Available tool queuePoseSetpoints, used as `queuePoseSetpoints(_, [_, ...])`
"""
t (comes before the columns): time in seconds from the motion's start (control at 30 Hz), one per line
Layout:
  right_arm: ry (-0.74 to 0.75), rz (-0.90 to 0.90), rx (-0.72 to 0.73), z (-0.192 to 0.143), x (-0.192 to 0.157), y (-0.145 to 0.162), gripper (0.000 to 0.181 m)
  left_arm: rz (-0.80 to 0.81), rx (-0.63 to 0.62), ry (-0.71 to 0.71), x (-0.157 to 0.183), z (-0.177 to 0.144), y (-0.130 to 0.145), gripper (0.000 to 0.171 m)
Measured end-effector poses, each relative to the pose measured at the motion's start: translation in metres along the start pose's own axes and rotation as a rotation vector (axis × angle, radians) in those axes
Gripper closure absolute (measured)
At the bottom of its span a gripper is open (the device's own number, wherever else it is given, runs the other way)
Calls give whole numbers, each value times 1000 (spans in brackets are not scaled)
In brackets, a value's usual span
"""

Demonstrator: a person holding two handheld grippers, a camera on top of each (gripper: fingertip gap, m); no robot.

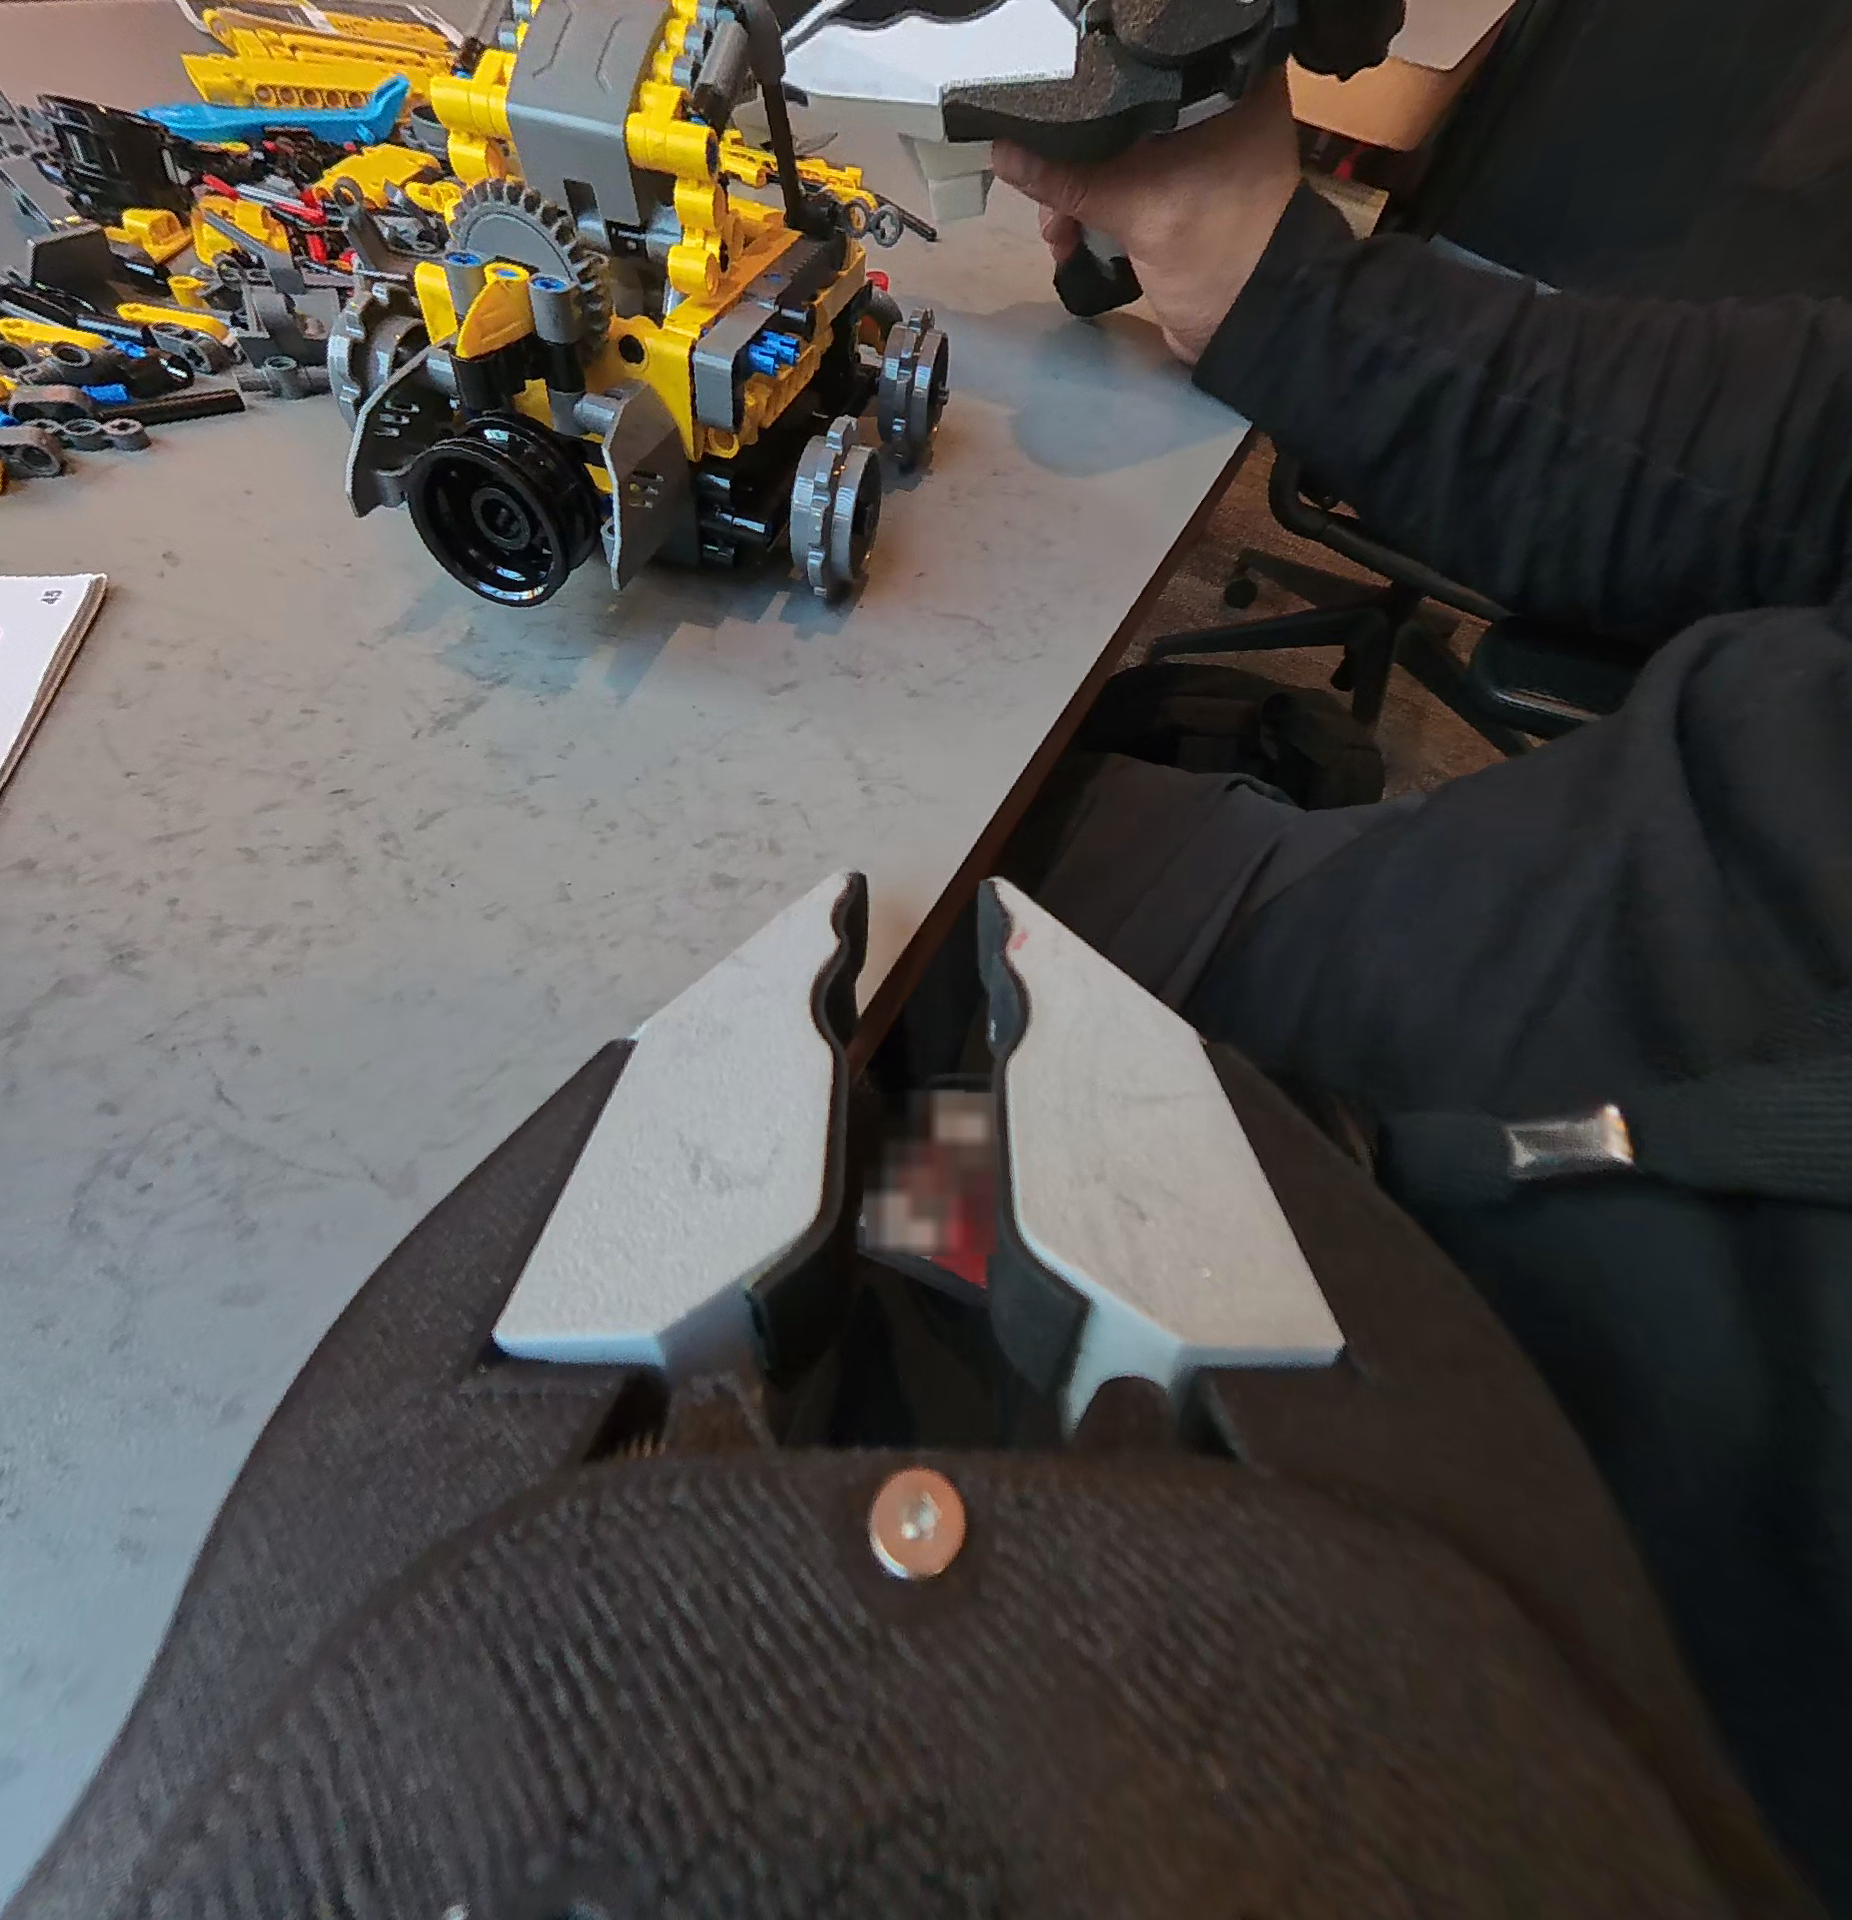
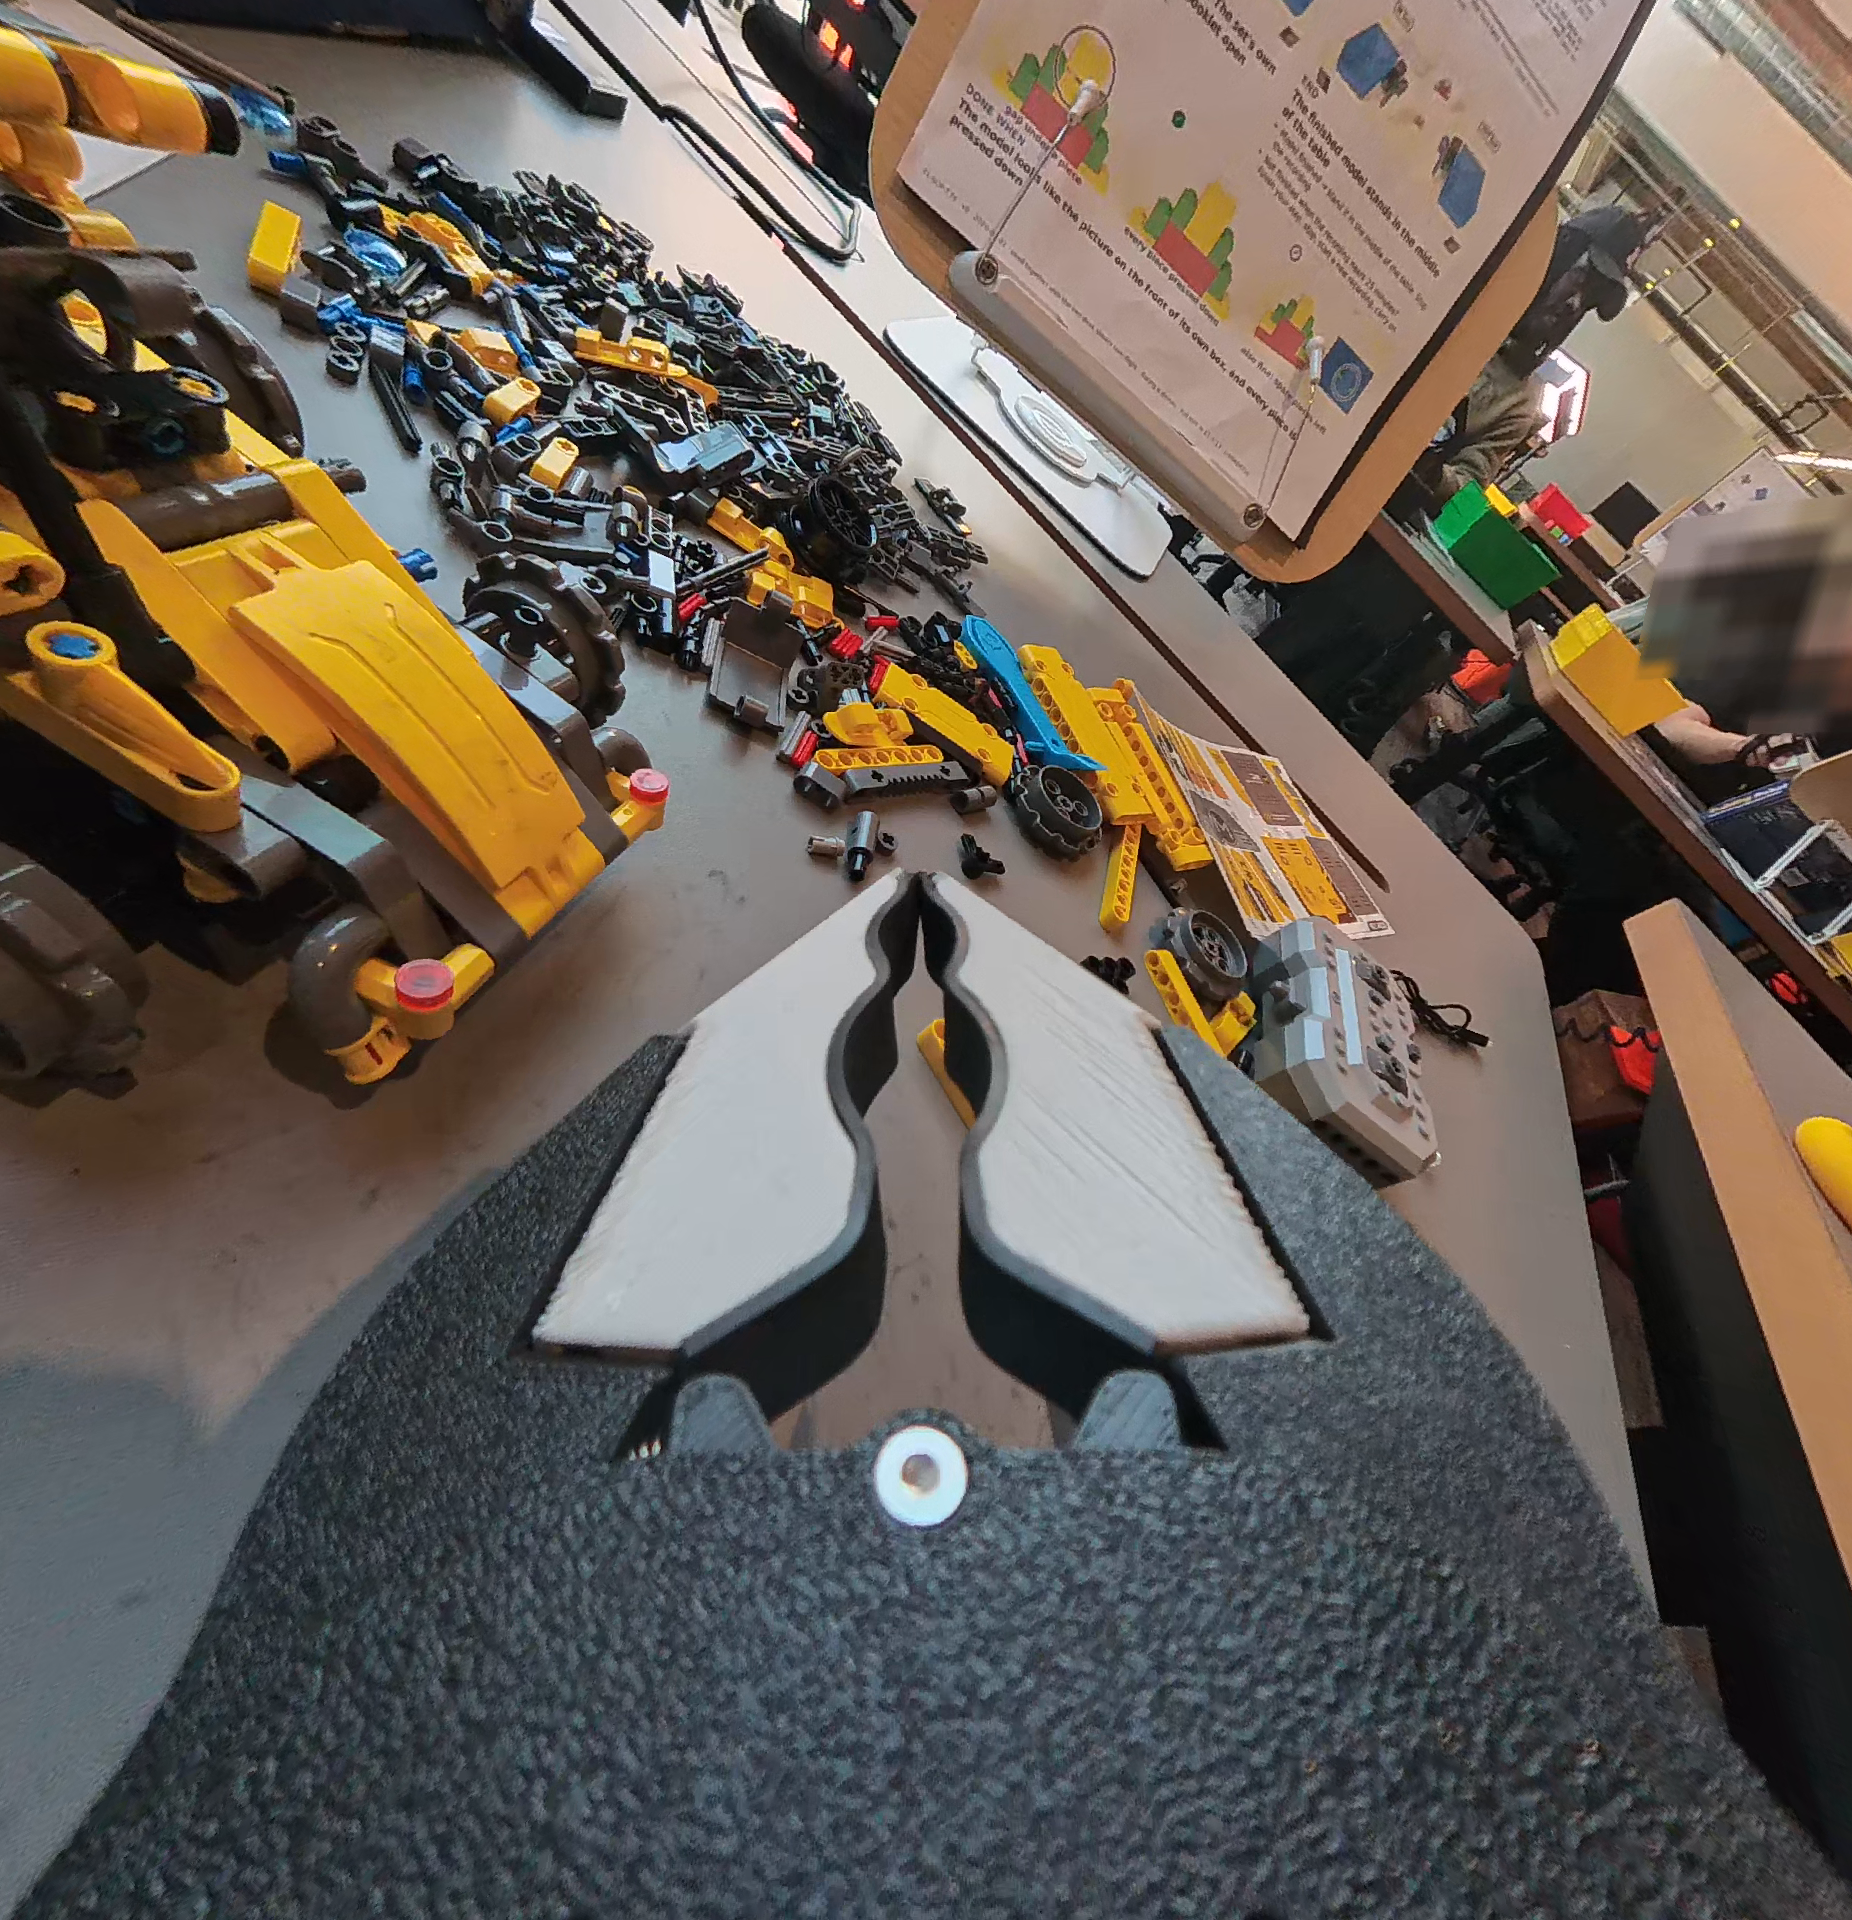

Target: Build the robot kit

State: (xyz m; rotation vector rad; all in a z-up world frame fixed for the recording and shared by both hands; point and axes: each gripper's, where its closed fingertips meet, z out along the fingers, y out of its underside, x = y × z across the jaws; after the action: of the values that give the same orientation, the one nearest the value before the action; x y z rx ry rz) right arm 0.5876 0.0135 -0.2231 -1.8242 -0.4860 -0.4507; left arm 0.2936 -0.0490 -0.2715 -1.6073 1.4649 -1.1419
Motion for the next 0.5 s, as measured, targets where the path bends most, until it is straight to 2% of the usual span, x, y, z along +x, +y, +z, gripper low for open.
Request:
queuePoseSetpoints(0.3, [-26, 53, -22, 0, -3, 2, 181, 8, 2, -24, -4, -3, -2, 150])
queuePoseSetpoints(0.5, [-41, 93, -19, 0, -2, 2, 181, -35, 90, -135, -27, -21, -36, 130])
